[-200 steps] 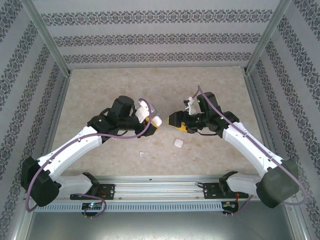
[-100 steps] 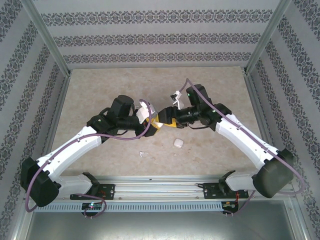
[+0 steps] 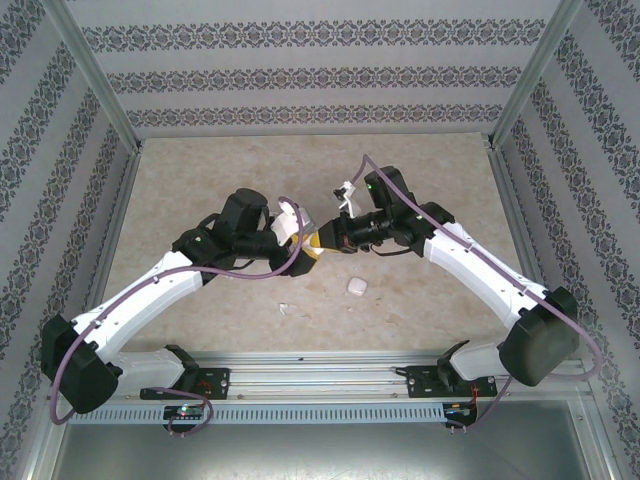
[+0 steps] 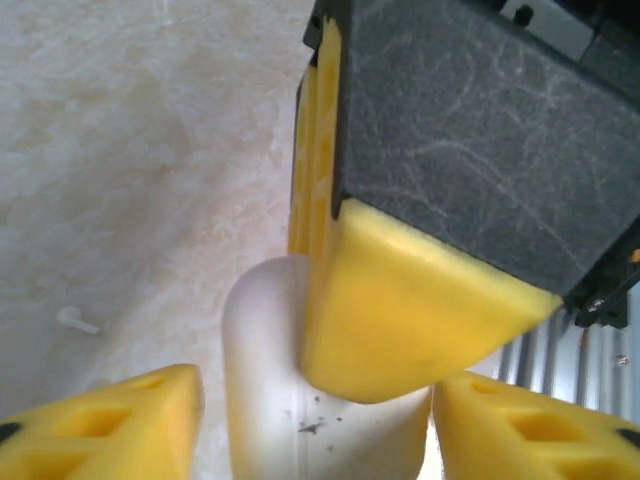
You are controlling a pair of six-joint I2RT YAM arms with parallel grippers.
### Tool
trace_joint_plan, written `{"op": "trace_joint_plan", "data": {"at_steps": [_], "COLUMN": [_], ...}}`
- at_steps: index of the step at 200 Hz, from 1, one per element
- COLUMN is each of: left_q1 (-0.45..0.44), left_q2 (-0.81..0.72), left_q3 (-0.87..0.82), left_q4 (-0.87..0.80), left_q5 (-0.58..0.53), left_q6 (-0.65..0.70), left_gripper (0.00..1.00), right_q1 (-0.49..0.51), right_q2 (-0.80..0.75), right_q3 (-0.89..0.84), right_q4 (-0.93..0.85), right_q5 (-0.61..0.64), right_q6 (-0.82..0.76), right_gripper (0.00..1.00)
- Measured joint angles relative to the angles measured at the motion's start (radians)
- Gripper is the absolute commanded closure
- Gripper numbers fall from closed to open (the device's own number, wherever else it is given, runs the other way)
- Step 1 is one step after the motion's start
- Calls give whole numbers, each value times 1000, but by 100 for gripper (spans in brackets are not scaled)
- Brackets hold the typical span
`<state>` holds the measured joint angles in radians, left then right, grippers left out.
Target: Insert wireless bluetooth earbuds into charging case
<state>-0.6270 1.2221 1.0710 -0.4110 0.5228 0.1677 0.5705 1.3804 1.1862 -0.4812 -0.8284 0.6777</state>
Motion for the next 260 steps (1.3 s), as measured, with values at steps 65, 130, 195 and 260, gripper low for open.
{"op": "trace_joint_plan", "data": {"at_steps": [65, 130, 195, 260], "left_q1": [143, 281, 314, 314], "left_q2": [-55, -140, -32, 4], "left_q3": [112, 30, -69, -70], "left_q4": [-8, 192, 564, 768], "left_q5": [-12, 112, 372, 456], "left_q6": [-283, -653, -999, -1138], "left_gripper": [22, 18, 34, 41], "right_q1": [-79, -77, -43, -3], "right_q2": [-98, -121, -113, -62], "right_q3": [-155, -194, -198, -191], "right_q4": [316, 681, 902, 986], "right_q5": [84, 128, 138, 143], "right_q6": [153, 299, 375, 414], "right_gripper": [96, 98, 98, 97]}}
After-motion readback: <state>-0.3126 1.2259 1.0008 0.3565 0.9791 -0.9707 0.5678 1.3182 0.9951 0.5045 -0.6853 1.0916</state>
